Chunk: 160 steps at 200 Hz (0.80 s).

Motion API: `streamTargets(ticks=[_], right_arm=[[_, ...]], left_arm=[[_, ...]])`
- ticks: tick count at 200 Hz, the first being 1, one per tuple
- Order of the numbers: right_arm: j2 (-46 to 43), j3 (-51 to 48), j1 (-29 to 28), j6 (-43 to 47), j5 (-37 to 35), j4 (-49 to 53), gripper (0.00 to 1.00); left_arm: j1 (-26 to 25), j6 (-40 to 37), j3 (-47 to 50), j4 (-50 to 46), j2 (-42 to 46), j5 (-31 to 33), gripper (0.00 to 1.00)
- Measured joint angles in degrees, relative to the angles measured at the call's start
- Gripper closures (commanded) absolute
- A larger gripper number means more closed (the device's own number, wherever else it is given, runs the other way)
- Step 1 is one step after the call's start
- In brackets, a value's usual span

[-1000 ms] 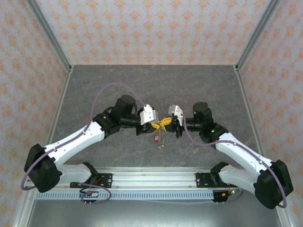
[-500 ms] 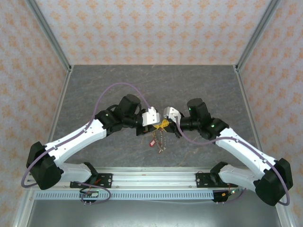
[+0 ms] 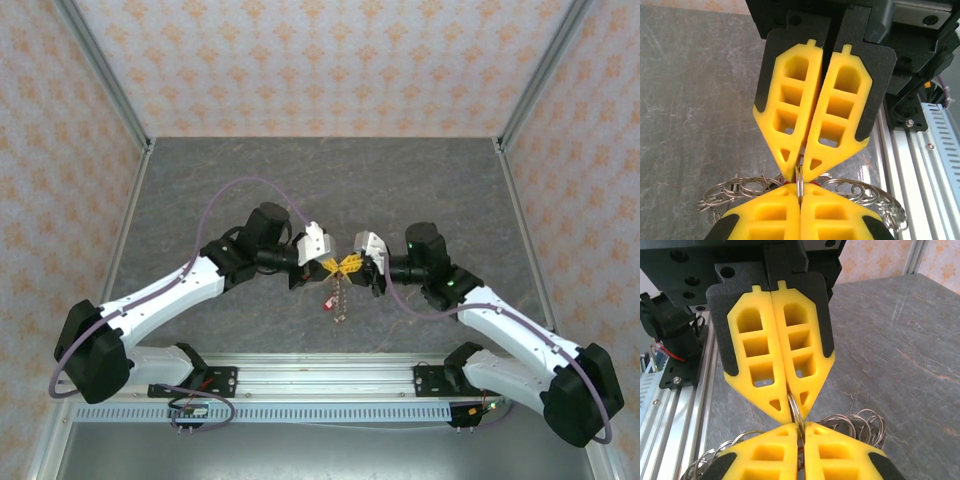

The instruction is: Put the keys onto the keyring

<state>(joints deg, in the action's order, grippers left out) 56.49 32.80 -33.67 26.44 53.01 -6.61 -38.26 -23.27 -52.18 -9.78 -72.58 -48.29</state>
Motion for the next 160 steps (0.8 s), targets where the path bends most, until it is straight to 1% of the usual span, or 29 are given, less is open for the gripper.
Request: streamTargets(ticks=[39,50,71,80,92,112,134,160], right_arm=[[0.0,-2.9,1.1,-4.6,1.2,-7.7,0.89],[0.0,-3.7,1.2,-5.5,1.3,-9.7,0.91],[0.0,-4.6,1.7,-7.2,1.6,-12.4,1.0],[0.0,-4.6,1.9,-7.8,1.6,-12.9,1.0],[0.1,-4.6,1.9,-8.2,1.7,-13.1,1.0],[0.3,-4.2,1.8,-8.2,1.9,-11.9,1.0],[0.3,-2.8,1.8,-6.5,1.9,-7.8,1.0],[0.3,-0.2,1.8,-3.3,1.9,-2.4,1.0]], left_arm=[[0.5,3.7,2.4,5.8,0.6,-1.1,1.0],[0.5,4.4,3.0,7.1,0.9,-1.0,1.0],[0.7,5.4,3.2,8.2,0.9,-1.0,1.0],[0.8,5.5,3.2,8.6,0.9,-1.0,1.0],[0.8,5.1,3.2,8.4,1.1,-0.7,0.87],[0.3,2.6,2.3,5.7,1.4,1.1,0.78],[-1.0,-1.0,-0.7,1.9,1.5,4.1,0.76],[-1.9,-5.4,-4.6,-3.6,1.6,7.4,0.76]])
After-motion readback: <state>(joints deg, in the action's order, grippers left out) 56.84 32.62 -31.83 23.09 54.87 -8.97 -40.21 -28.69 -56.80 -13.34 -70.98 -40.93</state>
